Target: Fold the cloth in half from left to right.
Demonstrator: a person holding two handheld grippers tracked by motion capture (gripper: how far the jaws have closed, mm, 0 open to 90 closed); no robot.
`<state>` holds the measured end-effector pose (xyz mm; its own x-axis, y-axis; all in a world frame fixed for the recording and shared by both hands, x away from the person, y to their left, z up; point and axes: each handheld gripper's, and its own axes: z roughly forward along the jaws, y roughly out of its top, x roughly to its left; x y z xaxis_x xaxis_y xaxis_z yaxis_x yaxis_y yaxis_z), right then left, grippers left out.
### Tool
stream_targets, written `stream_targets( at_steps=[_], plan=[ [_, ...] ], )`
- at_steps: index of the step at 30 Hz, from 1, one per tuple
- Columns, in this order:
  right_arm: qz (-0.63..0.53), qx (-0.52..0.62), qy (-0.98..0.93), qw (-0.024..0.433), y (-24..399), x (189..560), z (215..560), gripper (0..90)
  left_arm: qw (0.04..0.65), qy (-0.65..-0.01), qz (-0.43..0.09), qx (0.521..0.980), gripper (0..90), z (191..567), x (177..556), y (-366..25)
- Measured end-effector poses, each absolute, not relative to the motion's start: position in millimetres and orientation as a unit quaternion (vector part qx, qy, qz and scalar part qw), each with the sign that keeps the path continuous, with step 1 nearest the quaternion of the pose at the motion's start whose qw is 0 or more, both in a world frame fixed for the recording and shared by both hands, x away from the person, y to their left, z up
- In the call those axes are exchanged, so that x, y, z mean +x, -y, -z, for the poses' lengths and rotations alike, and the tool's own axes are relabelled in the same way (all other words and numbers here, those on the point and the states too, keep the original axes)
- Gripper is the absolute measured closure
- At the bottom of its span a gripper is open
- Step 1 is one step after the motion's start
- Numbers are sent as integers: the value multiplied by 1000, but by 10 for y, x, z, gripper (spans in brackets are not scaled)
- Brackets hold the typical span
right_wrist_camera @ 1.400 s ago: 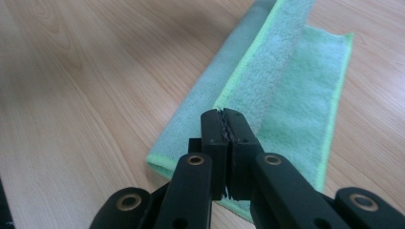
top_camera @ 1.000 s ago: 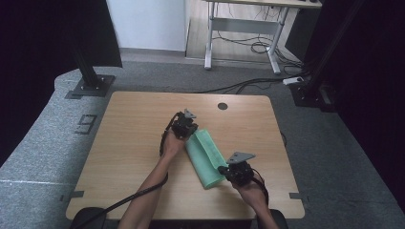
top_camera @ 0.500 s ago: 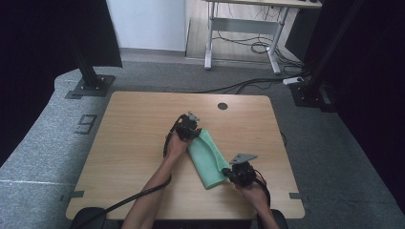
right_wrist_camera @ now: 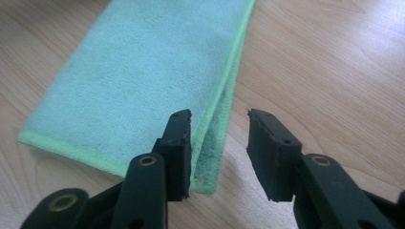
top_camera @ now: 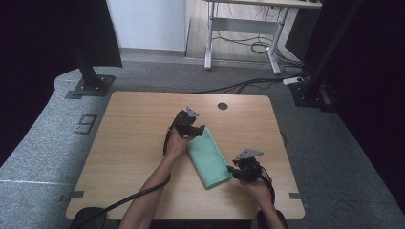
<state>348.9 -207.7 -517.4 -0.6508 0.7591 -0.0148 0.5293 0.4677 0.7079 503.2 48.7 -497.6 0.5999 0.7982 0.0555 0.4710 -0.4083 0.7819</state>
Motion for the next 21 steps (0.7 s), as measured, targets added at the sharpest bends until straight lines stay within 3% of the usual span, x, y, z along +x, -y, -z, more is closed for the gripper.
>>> stream_targets(
  at_steps=[12, 21],
  plan=[
    [-323, 392, -845, 168, 2133, 3582, 5288, 523, 378, -393, -179, 818, 152, 5038, 4854, -573],
    [-310, 389, -852, 167, 2113, 3623, 5370, 510, 359, -381, -174, 834, 142, 5218, 4540, -698]
  ],
)
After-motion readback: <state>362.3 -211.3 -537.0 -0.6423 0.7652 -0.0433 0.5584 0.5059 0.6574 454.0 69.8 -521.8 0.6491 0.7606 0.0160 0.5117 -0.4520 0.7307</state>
